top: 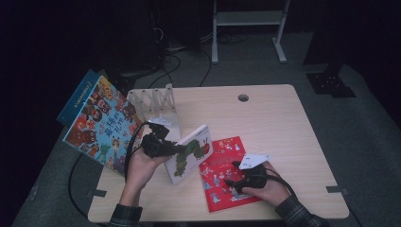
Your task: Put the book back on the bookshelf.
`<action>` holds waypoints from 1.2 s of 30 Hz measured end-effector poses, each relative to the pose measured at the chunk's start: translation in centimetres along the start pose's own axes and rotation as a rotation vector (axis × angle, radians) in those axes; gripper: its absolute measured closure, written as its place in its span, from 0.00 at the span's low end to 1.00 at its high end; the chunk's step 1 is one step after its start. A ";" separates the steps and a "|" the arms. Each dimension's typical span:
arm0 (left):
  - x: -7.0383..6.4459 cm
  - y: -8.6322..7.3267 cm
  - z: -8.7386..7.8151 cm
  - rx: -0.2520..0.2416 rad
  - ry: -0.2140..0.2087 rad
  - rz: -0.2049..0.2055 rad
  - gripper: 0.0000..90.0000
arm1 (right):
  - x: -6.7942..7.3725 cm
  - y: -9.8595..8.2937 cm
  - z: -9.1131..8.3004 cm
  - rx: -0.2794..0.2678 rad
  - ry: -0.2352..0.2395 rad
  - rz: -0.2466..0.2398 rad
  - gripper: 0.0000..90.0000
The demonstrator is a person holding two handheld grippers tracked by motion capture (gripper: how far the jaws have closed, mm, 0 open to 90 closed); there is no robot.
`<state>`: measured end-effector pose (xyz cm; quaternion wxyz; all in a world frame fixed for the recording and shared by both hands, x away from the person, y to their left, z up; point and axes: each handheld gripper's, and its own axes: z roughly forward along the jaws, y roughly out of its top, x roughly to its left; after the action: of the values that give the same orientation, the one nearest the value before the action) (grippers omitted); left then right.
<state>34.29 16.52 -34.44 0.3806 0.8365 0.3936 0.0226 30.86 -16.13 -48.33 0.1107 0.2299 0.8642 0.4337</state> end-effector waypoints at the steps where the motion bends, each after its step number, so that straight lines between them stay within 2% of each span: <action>1: 0.1 -0.1 -0.3 -0.011 0.006 -0.012 0.84 | 0.0 0.0 0.0 0.000 0.000 0.000 0.26; 11: 1.9 -1.2 -2.6 -0.038 0.062 -0.053 0.84 | 0.0 0.0 0.0 0.000 0.001 0.001 0.26; 19: 3.8 -2.3 -4.2 -0.060 0.127 -0.109 0.84 | 0.0 0.0 0.0 0.001 0.000 0.001 0.26; 29: 5.6 -2.3 -4.7 -0.095 0.226 -0.157 0.84 | -0.1 0.0 0.0 0.002 -0.001 0.001 0.26; 36: 6.9 -1.6 -4.1 -0.120 0.258 -0.166 0.84 | -0.1 0.1 0.1 0.001 -0.003 0.000 0.25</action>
<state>36.66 24.39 -34.34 0.3768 0.7669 0.5051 0.1216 30.98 -16.08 -48.33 0.1117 0.2303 0.8644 0.4328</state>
